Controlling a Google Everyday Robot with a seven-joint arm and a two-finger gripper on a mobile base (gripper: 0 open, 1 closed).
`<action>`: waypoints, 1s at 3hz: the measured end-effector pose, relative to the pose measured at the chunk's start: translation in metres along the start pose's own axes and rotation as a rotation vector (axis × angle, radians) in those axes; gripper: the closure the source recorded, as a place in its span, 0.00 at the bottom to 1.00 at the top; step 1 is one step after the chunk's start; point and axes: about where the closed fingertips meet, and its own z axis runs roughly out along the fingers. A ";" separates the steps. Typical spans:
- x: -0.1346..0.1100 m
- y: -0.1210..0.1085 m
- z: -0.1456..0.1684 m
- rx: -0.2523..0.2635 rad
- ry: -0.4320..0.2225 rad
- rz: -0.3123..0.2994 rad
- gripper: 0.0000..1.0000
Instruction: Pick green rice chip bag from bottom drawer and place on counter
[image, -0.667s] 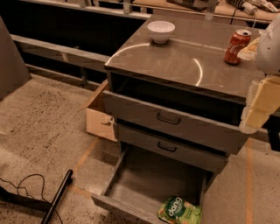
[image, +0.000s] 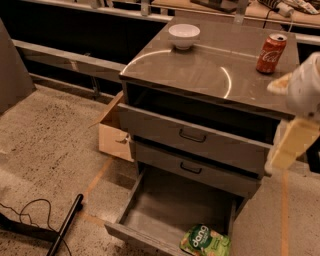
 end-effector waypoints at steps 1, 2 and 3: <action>0.034 0.019 0.055 -0.019 -0.090 0.024 0.00; 0.065 0.030 0.110 -0.009 -0.211 0.041 0.00; 0.091 0.045 0.162 -0.008 -0.292 0.091 0.00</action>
Offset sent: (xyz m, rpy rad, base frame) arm -0.0106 -0.0552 -0.2033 0.3583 -0.1366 0.0452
